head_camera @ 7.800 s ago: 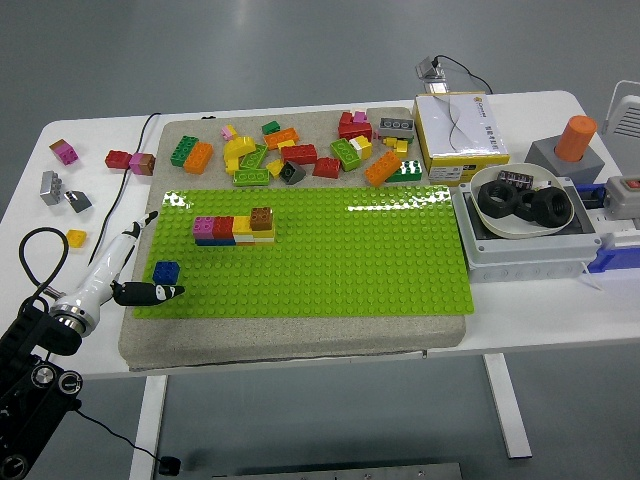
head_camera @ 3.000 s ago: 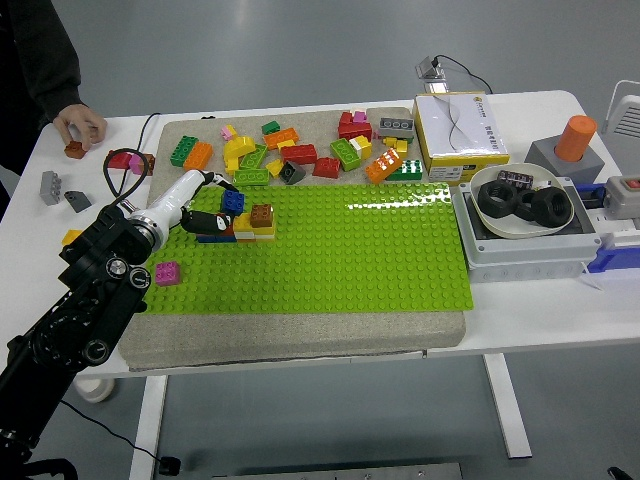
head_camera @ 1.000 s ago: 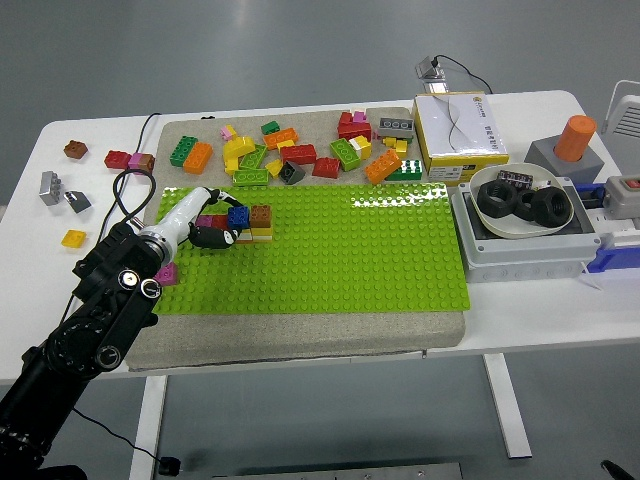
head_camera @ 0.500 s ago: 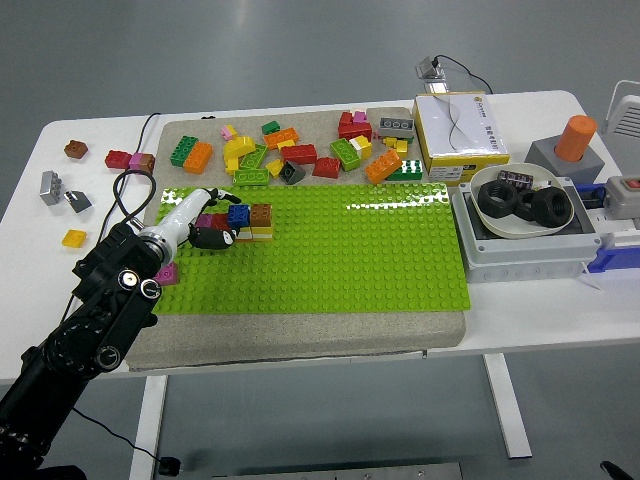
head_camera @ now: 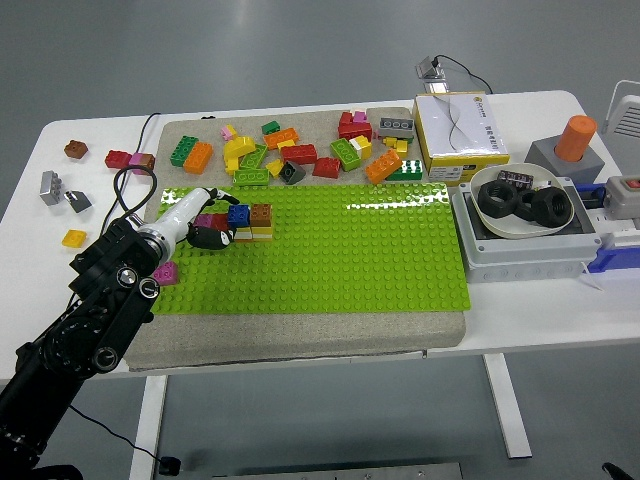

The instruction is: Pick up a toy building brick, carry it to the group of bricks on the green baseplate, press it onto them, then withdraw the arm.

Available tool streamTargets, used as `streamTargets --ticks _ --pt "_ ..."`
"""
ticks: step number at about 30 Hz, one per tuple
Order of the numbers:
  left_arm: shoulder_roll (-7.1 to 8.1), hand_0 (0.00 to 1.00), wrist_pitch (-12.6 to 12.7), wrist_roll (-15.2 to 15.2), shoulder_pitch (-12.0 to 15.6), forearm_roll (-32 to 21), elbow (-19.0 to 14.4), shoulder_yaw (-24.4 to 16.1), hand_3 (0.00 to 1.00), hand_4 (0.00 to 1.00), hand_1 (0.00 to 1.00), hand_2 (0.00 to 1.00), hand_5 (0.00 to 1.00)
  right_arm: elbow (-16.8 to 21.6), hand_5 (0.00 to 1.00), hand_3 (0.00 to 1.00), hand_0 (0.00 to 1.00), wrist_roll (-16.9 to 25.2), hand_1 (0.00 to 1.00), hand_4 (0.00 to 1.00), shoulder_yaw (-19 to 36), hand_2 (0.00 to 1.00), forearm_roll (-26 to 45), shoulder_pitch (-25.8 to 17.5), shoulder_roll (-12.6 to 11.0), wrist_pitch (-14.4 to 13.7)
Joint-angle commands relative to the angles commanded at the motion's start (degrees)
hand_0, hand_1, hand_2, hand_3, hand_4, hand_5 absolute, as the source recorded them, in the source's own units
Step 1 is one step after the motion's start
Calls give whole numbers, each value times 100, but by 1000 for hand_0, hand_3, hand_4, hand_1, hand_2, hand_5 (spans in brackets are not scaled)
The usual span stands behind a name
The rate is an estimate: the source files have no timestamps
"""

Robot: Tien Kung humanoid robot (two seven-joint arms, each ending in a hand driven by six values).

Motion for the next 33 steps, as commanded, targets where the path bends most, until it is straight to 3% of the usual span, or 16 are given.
streamTargets --ticks 7,8,13,14,15,19,20,23,27,33 --pt "148 998 99 128 310 288 -804 -122 810 632 958 967 2 0 790 662 590 10 566 639 11 627 22 -38 6 -11" --pt "177 998 154 185 386 324 -943 -111 777 817 965 974 2 0 770 663 590 14 563 639 3 627 42 -47 9 -16" --pt "238 998 686 339 780 781 -1642 258 777 817 965 974 2 0 770 663 590 27 563 639 -17 627 92 -94 32 -29" --pt "233 998 792 313 824 886 -1728 330 624 800 964 961 101 0 750 664 584 26 561 647 -17 628 91 -98 36 -28" --pt "227 998 919 262 874 1010 -1778 431 624 800 964 961 101 0 750 664 584 26 561 647 -17 628 88 -105 40 -26" --pt "210 998 1500 58 1006 1546 -1697 841 624 800 964 961 101 0 750 664 584 29 561 647 -6 628 88 -116 45 -27" --pt "199 998 1648 34 1024 1672 -1629 919 599 881 975 977 265 0 760 668 587 32 562 645 -4 629 96 -120 46 -30" --pt "177 998 2008 23 1038 1889 -1458 1055 599 881 975 977 265 0 760 668 587 36 562 645 -1 629 109 -129 48 -34" --pt "162 998 2250 21 1010 1889 -1257 1109 605 912 977 983 304 0 762 665 588 39 563 645 3 629 115 -128 47 -34" --pt "142 998 2348 12 933 1889 -1050 1094 610 910 979 987 308 0 758 664 588 45 563 645 6 626 131 -120 43 -42"
